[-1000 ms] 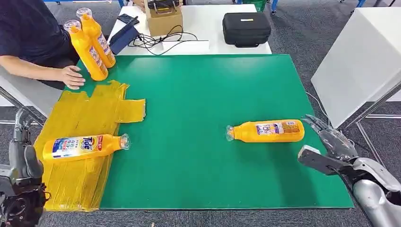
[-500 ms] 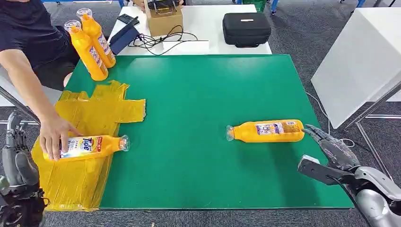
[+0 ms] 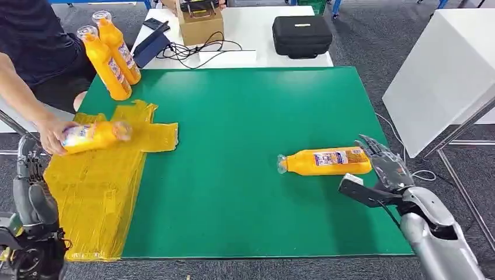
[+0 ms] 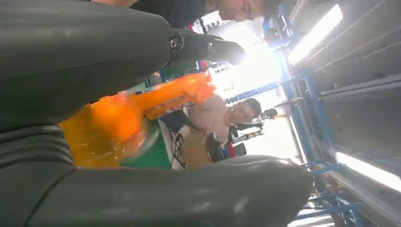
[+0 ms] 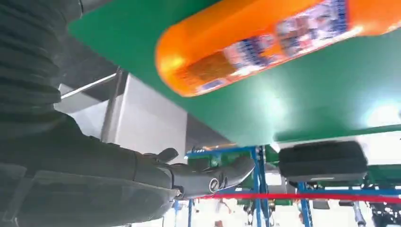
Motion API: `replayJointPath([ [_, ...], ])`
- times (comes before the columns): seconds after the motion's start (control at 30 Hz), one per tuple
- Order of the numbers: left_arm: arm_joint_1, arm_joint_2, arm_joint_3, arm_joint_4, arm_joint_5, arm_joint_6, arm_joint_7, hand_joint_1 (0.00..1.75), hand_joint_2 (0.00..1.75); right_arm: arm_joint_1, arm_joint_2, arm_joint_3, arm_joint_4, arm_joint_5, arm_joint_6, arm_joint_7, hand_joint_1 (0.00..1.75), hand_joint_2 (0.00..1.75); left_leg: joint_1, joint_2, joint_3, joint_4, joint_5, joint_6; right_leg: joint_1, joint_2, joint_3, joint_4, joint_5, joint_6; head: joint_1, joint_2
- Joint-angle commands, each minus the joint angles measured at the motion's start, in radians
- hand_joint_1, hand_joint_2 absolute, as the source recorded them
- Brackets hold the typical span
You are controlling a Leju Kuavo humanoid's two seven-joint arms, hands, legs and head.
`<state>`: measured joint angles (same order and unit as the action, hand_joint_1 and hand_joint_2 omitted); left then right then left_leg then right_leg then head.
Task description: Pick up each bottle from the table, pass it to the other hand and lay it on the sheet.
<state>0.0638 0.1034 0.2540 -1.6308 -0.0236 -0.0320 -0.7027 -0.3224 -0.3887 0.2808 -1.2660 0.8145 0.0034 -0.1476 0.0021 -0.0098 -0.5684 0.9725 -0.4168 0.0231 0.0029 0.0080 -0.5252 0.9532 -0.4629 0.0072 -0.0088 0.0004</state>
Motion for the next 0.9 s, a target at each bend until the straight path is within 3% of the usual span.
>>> replayJointPath([
  [0.03, -0.061, -0.001, -0.028, 0.050, 0.019, -0.001, 0.005, 0.00, 0.00, -0.230, 0.129, 0.190, 0.361, -0.017, -0.005, -0.016, 0.00, 1.75, 0.001, 0.003, 0.003, -0.001, -0.001, -0.001, 0.001, 0.002, 0.003, -0.002, 0.001, 0.001, 0.000, 0.000],
  [0.23, -0.052, 0.006, -0.011, 0.054, 0.043, -0.026, 0.005, 0.00, 0.00, -0.279, 0.163, 0.240, 0.458, -0.014, 0.005, 0.001, 0.00, 1.75, 0.000, 0.002, 0.003, -0.001, -0.001, -0.001, 0.000, 0.003, 0.003, -0.002, 0.000, 0.001, 0.000, 0.000],
  [0.73, -0.068, -0.010, -0.026, 0.062, 0.058, -0.039, 0.005, 0.00, 0.00, -0.315, 0.109, 0.273, 0.601, 0.023, -0.018, 0.054, 0.00, 1.75, 0.000, -0.002, 0.001, 0.000, -0.001, 0.000, -0.001, -0.002, 0.001, -0.001, -0.001, 0.001, 0.000, 0.000],
  [0.9, -0.063, -0.031, -0.012, 0.050, 0.058, -0.049, 0.005, 0.00, 0.00, -0.387, 0.102, 0.283, 0.697, 0.070, -0.040, 0.082, 0.00, 1.75, 0.000, -0.002, 0.003, 0.001, -0.002, -0.001, 0.000, -0.002, 0.003, -0.001, -0.001, 0.002, 0.000, 0.000],
])
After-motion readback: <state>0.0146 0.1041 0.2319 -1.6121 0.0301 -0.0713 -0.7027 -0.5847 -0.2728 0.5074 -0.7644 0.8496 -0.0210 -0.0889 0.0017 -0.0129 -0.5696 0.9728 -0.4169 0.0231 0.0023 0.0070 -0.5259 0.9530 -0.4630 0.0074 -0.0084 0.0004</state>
